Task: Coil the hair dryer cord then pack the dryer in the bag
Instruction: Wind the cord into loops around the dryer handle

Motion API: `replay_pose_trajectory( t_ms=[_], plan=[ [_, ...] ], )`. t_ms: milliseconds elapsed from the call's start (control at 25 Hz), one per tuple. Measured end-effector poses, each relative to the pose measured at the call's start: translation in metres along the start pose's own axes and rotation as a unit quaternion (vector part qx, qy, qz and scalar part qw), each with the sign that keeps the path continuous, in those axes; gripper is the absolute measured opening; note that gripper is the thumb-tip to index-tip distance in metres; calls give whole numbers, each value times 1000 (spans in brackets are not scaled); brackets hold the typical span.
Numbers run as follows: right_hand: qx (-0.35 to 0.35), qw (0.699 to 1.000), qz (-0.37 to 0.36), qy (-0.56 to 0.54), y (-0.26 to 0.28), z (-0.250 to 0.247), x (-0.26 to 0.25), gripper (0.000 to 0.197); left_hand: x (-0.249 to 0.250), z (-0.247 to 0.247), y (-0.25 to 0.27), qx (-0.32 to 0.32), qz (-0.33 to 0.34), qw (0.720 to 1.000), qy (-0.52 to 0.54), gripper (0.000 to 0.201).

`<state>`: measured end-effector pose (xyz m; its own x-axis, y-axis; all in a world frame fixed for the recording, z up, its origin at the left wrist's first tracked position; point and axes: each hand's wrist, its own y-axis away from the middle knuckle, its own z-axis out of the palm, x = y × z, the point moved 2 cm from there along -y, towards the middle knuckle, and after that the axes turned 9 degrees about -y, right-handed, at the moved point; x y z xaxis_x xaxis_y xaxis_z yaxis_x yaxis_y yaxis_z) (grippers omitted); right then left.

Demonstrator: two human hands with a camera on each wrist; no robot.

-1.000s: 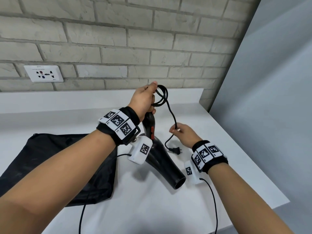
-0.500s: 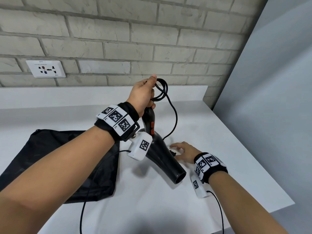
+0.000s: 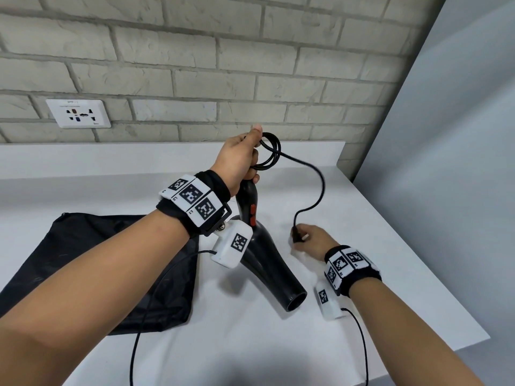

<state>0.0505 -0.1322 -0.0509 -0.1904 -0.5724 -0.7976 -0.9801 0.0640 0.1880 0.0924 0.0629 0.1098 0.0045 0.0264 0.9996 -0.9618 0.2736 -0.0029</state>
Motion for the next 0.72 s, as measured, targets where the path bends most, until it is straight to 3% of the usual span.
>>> replay_pose_trajectory(
  t_ms=[160, 320, 520, 640, 720],
  plan=[
    [117, 980, -92, -132, 3, -30, -47, 34, -1, 3, -1, 0, -4, 1000, -12, 33],
    [149, 920, -228, -283, 16, -40, -109, 41, -6, 11, -1, -7, -13, 1000, -22, 31],
    [209, 860, -308, -349, 29, -37, -140, 36, -10, 14, 0, -6, -15, 1000, -22, 31],
    [188, 858, -319, -357, 32, -32, -145, 34, -10, 14, 0, -5, -7, 999, -34, 31],
    [210, 873, -307, -315, 31, -30, -146, 33, -9, 18, 2, -24, -4, 999, -41, 29]
  ],
)
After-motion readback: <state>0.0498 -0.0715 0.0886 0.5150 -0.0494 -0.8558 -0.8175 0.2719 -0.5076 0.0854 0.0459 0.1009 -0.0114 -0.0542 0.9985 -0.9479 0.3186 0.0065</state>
